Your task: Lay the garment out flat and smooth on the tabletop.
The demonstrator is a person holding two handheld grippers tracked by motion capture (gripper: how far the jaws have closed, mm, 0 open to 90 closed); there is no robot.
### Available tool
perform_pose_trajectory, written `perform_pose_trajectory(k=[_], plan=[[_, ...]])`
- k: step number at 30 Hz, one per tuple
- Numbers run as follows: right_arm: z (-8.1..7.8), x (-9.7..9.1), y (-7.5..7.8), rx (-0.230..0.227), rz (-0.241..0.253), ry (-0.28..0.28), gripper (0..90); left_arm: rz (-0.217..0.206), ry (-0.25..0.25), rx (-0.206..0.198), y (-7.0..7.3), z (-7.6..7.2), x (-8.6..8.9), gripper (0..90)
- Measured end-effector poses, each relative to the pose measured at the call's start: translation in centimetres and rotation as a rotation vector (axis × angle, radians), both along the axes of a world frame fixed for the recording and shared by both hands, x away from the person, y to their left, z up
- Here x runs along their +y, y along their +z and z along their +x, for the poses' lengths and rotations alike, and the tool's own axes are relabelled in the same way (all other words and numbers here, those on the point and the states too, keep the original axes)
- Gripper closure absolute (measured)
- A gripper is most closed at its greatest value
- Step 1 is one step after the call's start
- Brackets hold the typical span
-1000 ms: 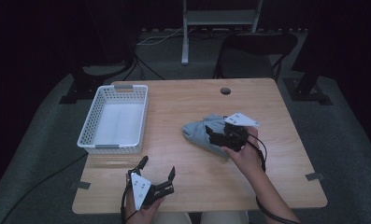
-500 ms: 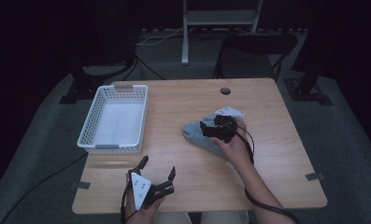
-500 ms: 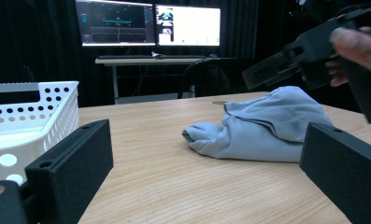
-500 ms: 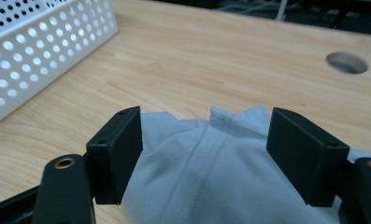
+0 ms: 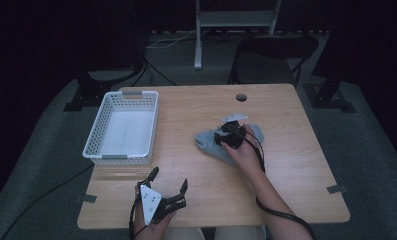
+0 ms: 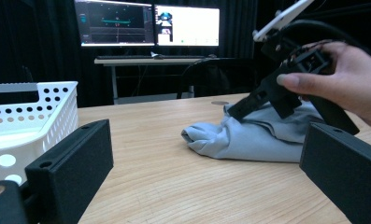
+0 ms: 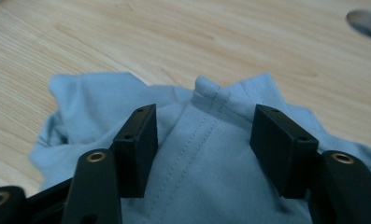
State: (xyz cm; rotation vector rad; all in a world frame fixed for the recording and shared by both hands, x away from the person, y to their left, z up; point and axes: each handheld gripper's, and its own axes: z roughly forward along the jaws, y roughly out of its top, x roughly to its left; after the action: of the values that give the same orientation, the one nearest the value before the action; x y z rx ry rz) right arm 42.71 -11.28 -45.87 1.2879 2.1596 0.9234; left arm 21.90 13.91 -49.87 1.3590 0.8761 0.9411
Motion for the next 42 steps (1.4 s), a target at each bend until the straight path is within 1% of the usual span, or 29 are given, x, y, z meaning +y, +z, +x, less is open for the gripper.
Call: perform_pose_trajectory(k=[1,3,4,7,8,9,10,11,12,13,14,15,16,18,21,22,26,27,29,31,32,34,35,37,42], plan=[[0.1,-0.1,-0.1,0.013,-0.005,-0.003,43.8,0.000,0.000,0.000,0.0,0.0,0.0,4.0],[0.1,-0.2,-0.2,0.016,-0.010,-0.009,45.2,0.001,0.000,0.001,0.0,0.0,0.0,3.9],[0.1,-0.1,-0.2,0.021,-0.020,-0.004,46.2,0.000,0.000,0.000,0.0,0.0,0.0,4.0],[0.2,0.0,-0.4,-0.010,-0.069,0.028,48.8,-0.002,-0.001,0.000,0.0,0.0,0.0,4.0],[0.2,-0.2,-0.5,0.002,-0.051,0.017,49.1,-0.002,-0.001,0.000,0.0,0.0,0.0,4.0],[0.3,-0.3,-0.5,0.022,-0.036,0.009,51.2,-0.002,-0.001,-0.001,0.0,0.0,0.0,4.0],[0.3,-0.5,-0.4,0.031,-0.035,0.006,53.8,-0.002,-0.002,-0.001,0.0,0.0,0.0,4.0],[0.3,-0.6,-0.4,0.048,-0.024,0.002,57.9,-0.002,-0.001,-0.001,0.0,0.0,0.0,4.0],[0.4,-0.8,-0.4,0.066,-0.013,0.018,65.2,-0.001,-0.002,0.000,0.0,0.0,0.0,4.0],[0.4,-1.0,-0.3,0.063,-0.020,0.019,72.7,-0.001,-0.001,-0.001,0.0,0.0,0.0,4.0],[0.5,-1.2,-0.1,0.078,0.003,0.017,76.0,-0.001,-0.001,-0.001,0.0,0.0,0.0,4.0],[0.5,-1.4,0.0,0.083,0.024,0.007,82.7,-0.002,-0.001,-0.001,0.0,0.0,0.0,4.0],[0.5,-1.6,0.1,0.093,0.043,0.004,83.8,-0.003,-0.001,-0.002,0.0,0.0,0.0,4.0],[0.5,-1.9,0.2,0.100,0.067,-0.003,85.7,-0.002,-0.001,-0.002,0.0,0.0,0.0,4.0],[0.3,-2.1,0.4,0.097,0.078,-0.009,86.3,-0.002,-0.001,-0.001,0.0,0.0,0.0,4.0],[0.1,-2.2,0.5,0.084,0.072,-0.010,86.4,-0.001,-0.001,-0.001,0.0,0.0,0.0,4.0],[-0.4,-2.3,1.1,0.071,0.075,-0.002,86.6,-0.001,0.000,-0.001,0.0,0.0,0.0,4.0],[-0.6,-2.3,1.3,0.067,0.087,0.000,86.6,0.000,0.000,0.000,0.0,0.0,0.0,4.0],[-0.9,-2.5,1.7,0.049,0.077,-0.006,86.5,0.002,0.000,0.000,0.0,0.0,0.0,4.0],[-1.3,-2.8,2.2,0.033,0.102,-0.011,86.5,0.000,0.001,0.000,0.0,0.0,0.0,4.0],[-1.6,-3.0,2.5,0.021,0.097,-0.020,86.3,0.001,0.000,0.000,0.0,0.0,0.0,4.0],[-2.0,-3.6,3.1,0.011,0.121,-0.032,86.3,0.001,0.000,0.000,0.0,0.0,0.0,4.0],[-2.2,-3.9,3.4,0.002,0.120,-0.043,86.3,0.001,0.000,0.000,0.0,0.0,0.0,4.0],[-2.7,-4.7,3.8,-0.006,0.141,-0.057,86.4,0.001,0.000,0.000,0.0,0.0,0.0,4.0],[-4.2,-6.8,4.6,-0.036,0.136,-0.105,86.4,0.002,0.000,0.001,0.0,0.0,0.0,4.0]])
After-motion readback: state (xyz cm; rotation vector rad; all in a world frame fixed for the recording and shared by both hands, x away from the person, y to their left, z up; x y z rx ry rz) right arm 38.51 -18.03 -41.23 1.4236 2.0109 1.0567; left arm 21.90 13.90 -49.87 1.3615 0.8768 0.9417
